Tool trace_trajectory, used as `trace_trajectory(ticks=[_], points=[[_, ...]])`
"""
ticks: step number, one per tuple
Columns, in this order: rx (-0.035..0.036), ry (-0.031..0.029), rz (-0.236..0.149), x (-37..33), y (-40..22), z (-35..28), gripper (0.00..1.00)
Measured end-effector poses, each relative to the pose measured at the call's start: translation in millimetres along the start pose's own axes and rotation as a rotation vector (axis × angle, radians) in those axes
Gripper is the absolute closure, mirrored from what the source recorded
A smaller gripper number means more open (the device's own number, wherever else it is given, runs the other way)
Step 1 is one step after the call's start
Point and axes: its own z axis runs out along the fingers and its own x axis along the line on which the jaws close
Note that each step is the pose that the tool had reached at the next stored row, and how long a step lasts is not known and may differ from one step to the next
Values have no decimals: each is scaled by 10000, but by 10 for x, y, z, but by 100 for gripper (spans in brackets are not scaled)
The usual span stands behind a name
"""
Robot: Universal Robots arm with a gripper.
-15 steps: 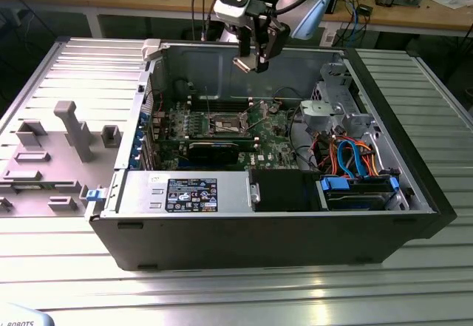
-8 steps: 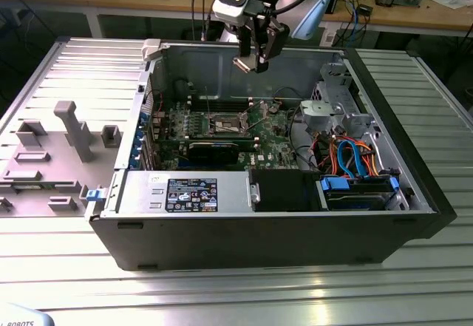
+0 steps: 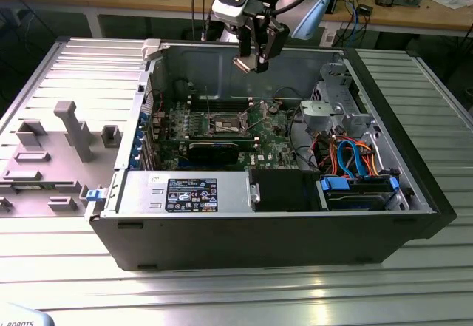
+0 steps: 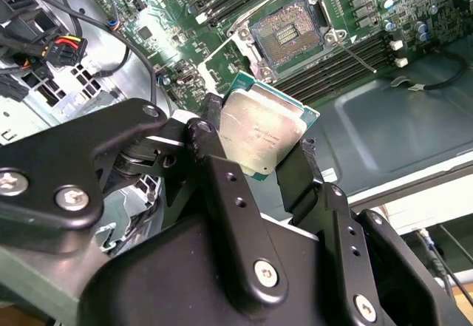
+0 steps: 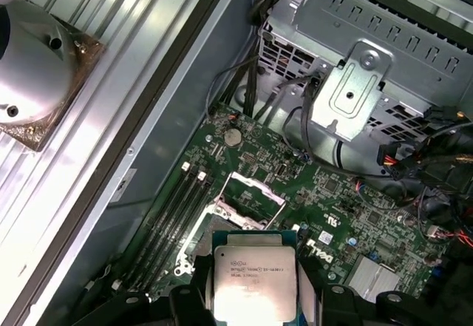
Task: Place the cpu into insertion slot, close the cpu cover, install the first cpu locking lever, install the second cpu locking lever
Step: 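Place the cpu into insertion slot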
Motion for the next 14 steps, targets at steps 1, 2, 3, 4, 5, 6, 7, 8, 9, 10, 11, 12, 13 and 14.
trace_trajectory(ticks=[1,2,3,4,5,6,7,8,9,10,11,12,13,14], points=[[-3,-9,104,0,0,1,46],[-5,-18,212,0,0,1,46],[-6,-30,335,0,0,0,46],[-8,-38,430,0,0,1,46],[-12,-54,606,0,0,1,46],[-14,-66,734,0,0,1,46],[-17,-75,840,0,0,1,46],[-19,-91,1017,0,0,1,46],[-22,-101,1124,0,-1,1,46],[-23,-109,1216,0,-1,1,46],[-26,-121,1352,0,-1,1,46],[-28,-129,1438,0,-1,1,46],[-31,-146,1632,0,-1,1,46],[-33,-151,1692,0,-1,2,46]])
